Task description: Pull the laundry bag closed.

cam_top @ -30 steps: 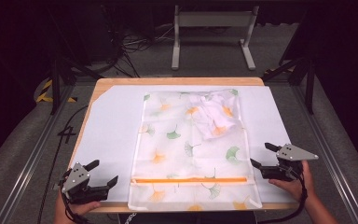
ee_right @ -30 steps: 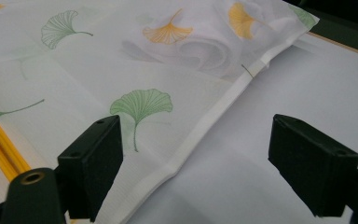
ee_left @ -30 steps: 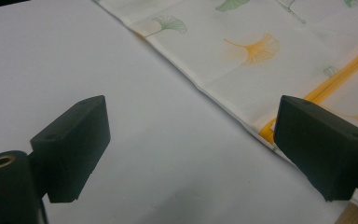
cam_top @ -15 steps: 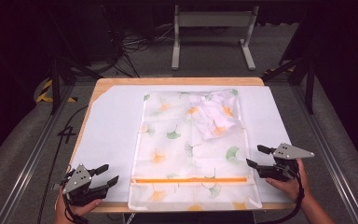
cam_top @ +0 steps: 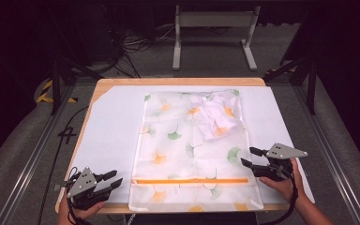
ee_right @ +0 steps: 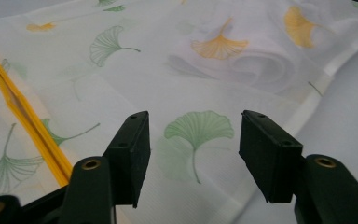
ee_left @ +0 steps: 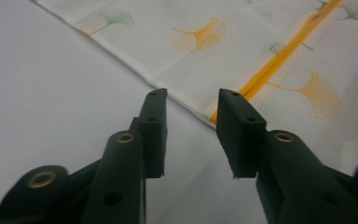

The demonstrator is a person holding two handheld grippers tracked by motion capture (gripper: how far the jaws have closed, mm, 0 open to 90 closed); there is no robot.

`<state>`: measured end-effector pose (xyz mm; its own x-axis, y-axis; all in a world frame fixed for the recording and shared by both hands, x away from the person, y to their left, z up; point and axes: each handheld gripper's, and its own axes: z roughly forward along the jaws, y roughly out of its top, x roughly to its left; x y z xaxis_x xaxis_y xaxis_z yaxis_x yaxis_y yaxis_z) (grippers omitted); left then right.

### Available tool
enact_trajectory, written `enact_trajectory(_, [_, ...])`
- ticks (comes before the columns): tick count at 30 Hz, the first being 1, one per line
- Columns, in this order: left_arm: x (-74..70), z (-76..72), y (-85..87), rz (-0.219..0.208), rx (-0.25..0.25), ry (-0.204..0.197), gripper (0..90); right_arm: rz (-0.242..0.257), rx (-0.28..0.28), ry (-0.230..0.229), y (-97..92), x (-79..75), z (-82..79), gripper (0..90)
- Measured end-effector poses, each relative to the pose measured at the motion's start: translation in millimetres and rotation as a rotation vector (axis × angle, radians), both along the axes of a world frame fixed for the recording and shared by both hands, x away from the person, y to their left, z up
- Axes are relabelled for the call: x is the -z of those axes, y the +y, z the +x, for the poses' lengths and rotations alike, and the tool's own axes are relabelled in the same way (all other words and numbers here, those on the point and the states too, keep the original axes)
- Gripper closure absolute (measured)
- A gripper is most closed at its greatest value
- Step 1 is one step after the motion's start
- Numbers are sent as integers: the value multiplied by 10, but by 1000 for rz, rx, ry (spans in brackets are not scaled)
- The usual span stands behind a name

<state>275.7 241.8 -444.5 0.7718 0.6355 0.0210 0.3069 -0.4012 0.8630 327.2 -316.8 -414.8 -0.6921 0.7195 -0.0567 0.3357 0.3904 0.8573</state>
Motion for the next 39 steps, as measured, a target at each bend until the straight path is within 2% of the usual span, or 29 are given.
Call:
enact_trajectory(2, [4,2,-37,15,34,6,725,-10,-29,3,84,-7,4,499])
enact_trajectory(3, [4,2,-37,15,34,6,763,-11,-48,10,155,-13,8,528])
enact_trajectory(4, [6,1,-56,23,39,13,763,-11,-48,10,155,-13,8,528])
enact_trajectory(7, [10,-4,-108,49,76,22,826,-30,-105,31,335,-12,2,577])
enact_trajectory(12, [1,-28,-154,66,88,42,889,-80,-190,52,668,-5,-16,672])
enact_trajectory(14, [7,-31,-162,75,91,50,900,-75,-229,61,793,-16,-17,719])
enact_trajectory(17, [20,-45,-176,77,95,65,900,-71,-266,69,972,-35,0,724])
enact_trajectory(18, [21,-59,-178,73,100,73,900,-50,-294,81,1068,-43,10,729])
enact_trajectory(19, [21,-59,-178,73,100,73,900,-50,-294,81,1068,-43,10,729])
enact_trajectory(21, [24,-89,-189,69,100,78,900,-31,-322,88,1198,-54,17,729])
enact_trajectory(24, [34,-125,-211,71,117,86,900,-37,-356,96,1386,-64,18,726])
enact_trajectory(26, [50,-149,-229,63,150,97,900,-36,-390,110,1555,-72,21,719])
enact_trajectory(28, [70,-167,-252,62,159,108,900,-43,-428,116,1742,-74,19,709])
enact_trajectory(30, [84,-180,-273,70,158,109,900,-38,-471,126,1937,-66,25,711])
enact_trajectory(31, [87,-182,-281,78,158,108,900,-30,-489,146,2050,-58,39,715])
enact_trajectory(33, [97,-191,-302,97,153,105,900,-52,-513,148,2239,-48,52,715])
enact_trajectory(35, [108,-195,-325,112,147,102,900,-64,-530,142,2369,-44,66,722])
enact_trajectory(38, [126,-192,-354,128,138,102,900,-54,-555,174,2623,-20,113,733])
enact_trajectory(39, [126,-192,-354,128,138,102,900,-54,-555,174,2623,-20,113,733])
